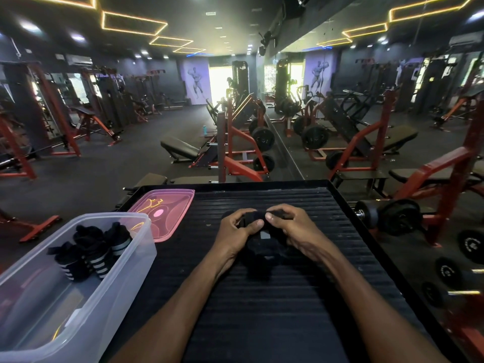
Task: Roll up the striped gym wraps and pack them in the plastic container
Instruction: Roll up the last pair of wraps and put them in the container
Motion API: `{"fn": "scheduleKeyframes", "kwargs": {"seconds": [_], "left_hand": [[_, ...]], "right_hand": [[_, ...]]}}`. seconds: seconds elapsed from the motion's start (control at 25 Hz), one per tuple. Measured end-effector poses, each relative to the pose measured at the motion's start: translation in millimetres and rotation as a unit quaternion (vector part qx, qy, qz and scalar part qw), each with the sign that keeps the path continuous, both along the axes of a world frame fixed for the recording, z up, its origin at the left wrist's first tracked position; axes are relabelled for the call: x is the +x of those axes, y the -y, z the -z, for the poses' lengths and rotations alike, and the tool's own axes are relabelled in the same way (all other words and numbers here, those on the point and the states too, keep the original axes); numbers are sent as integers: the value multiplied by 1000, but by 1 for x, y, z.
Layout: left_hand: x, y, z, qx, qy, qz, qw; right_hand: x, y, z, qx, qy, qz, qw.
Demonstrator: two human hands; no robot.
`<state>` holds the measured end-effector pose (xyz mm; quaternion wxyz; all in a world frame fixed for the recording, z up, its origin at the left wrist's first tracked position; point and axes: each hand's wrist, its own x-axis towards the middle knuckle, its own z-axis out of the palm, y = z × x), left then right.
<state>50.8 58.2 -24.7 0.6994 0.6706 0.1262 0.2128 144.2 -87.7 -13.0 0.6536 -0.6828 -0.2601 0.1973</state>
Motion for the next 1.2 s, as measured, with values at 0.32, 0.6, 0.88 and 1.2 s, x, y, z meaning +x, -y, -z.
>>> {"fn": "scheduleKeyframes", "kwargs": {"seconds": [0.32, 0.6, 0.88, 1.2], "left_hand": [[2, 5, -1, -92, -25, 26, 995], [3, 2, 4, 0, 13, 3, 1000], [2, 9, 0, -100, -46, 37, 993], [4, 9, 5, -22, 11, -19, 1000]], "right_hand": [[2, 2, -1, -9, 113, 18, 993], [-6, 1, -6, -2, -111, -27, 993], [-5, 3, -6, -14, 84, 27, 996], [-10, -2, -11, -23, -96, 2, 995]]}}
